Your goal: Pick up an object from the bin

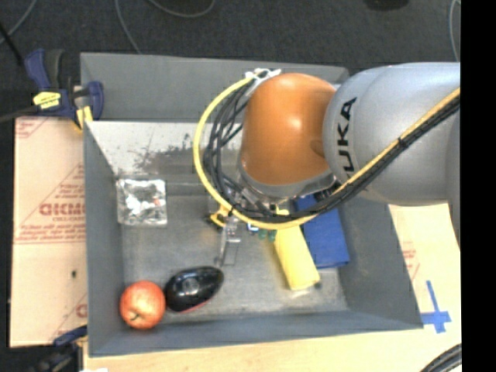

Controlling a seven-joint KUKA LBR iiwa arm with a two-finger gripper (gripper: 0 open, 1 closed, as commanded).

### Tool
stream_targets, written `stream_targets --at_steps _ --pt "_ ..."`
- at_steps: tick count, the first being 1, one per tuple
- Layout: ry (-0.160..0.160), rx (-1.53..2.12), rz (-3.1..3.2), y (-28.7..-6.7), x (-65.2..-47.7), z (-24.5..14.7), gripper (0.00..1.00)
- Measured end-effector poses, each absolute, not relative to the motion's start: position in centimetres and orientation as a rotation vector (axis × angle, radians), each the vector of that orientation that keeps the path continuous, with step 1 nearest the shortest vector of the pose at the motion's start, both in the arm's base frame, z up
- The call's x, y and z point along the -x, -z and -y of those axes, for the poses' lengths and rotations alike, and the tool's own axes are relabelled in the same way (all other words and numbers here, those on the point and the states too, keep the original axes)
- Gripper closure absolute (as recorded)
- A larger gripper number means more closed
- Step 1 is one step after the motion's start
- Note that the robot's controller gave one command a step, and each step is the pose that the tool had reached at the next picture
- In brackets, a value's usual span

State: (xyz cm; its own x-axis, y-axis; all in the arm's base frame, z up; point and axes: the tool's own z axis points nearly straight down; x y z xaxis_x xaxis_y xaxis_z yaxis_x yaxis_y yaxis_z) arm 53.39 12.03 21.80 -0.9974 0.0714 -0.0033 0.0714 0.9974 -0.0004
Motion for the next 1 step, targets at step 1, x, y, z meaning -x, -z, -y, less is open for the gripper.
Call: stream_targets --at_steps 1 --pt "-0.006 0.203 -3.129 -19.37 -55.59 -10.02 0.00"
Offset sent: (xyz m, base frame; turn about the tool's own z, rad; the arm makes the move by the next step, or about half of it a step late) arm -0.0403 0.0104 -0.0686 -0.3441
